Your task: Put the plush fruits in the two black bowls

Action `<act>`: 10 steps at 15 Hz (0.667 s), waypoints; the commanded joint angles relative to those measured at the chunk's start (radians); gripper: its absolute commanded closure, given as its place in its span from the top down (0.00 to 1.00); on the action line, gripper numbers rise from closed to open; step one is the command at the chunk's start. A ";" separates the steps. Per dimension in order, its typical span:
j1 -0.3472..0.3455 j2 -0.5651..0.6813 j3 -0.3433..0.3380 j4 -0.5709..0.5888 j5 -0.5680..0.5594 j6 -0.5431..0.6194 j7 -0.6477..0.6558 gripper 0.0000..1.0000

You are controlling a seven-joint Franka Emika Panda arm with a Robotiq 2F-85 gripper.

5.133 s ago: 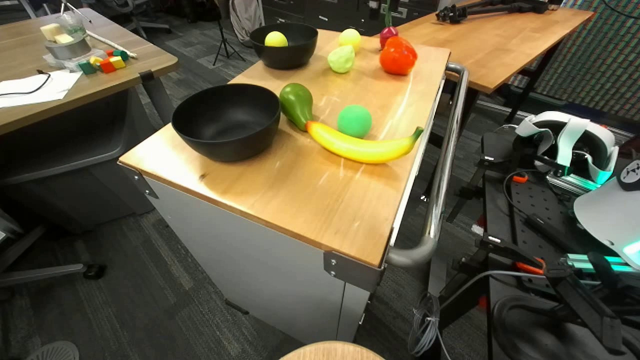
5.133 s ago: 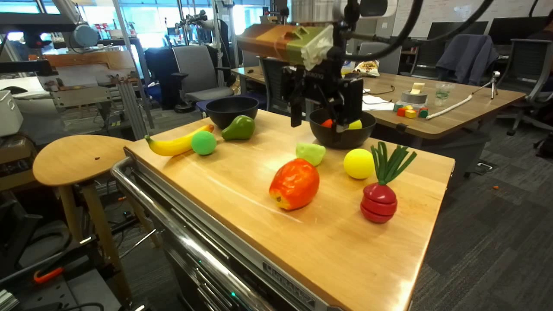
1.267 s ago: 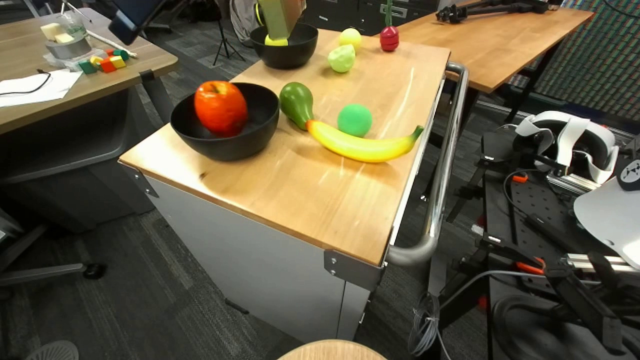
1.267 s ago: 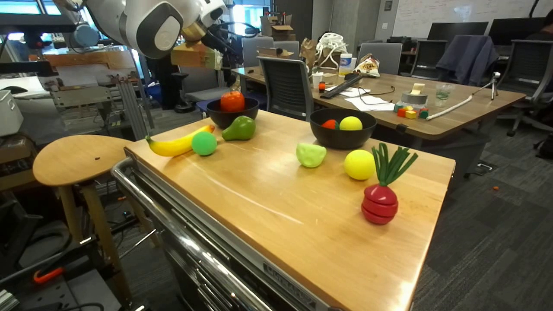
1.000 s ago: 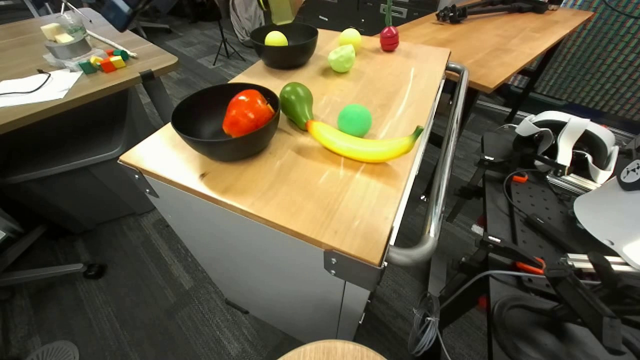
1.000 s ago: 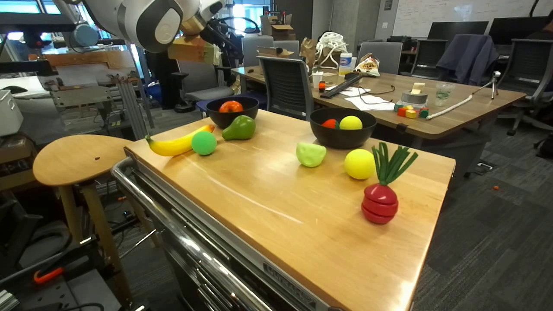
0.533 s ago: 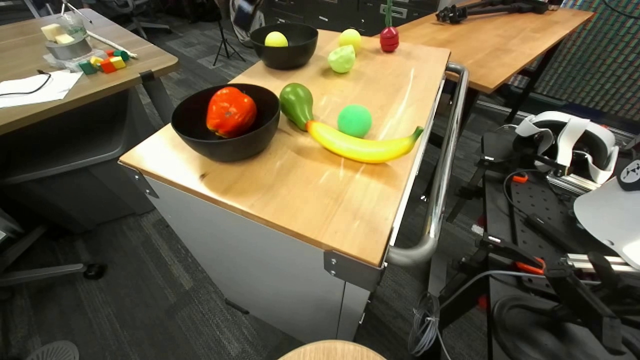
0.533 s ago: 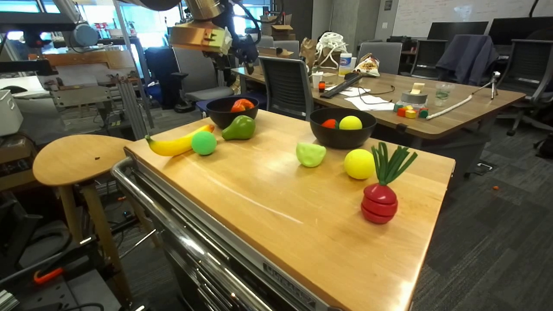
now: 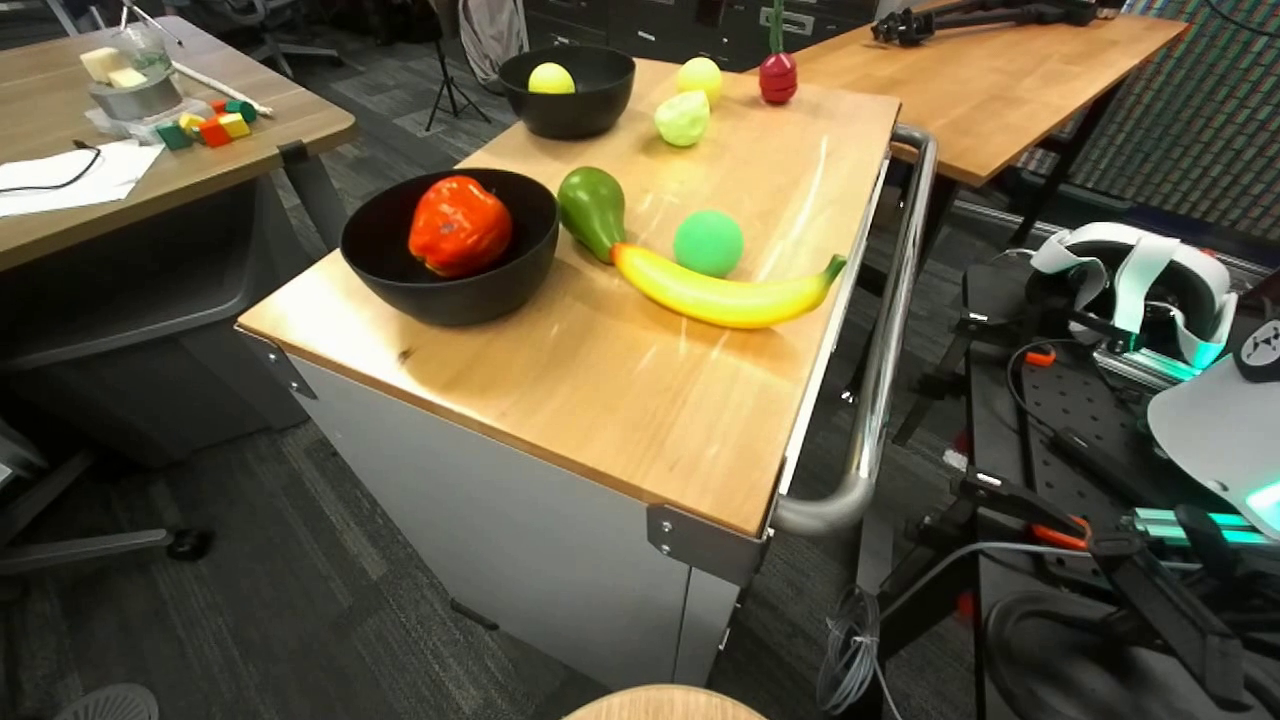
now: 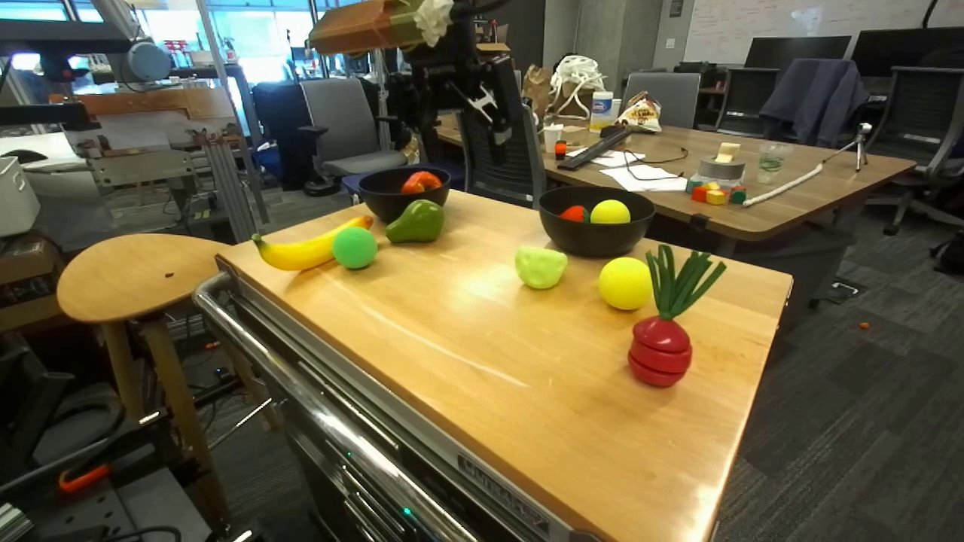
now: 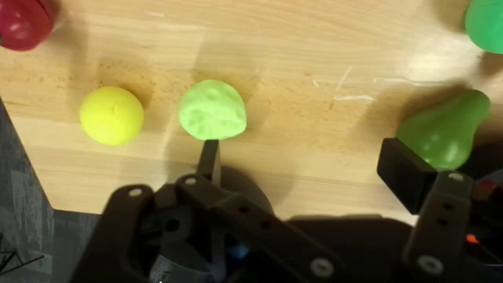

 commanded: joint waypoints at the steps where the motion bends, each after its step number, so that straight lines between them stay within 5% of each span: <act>1: 0.144 0.016 -0.138 -0.005 -0.036 0.012 0.023 1.00; 10: 0.400 0.040 -0.207 -0.094 0.035 -0.018 -0.002 1.00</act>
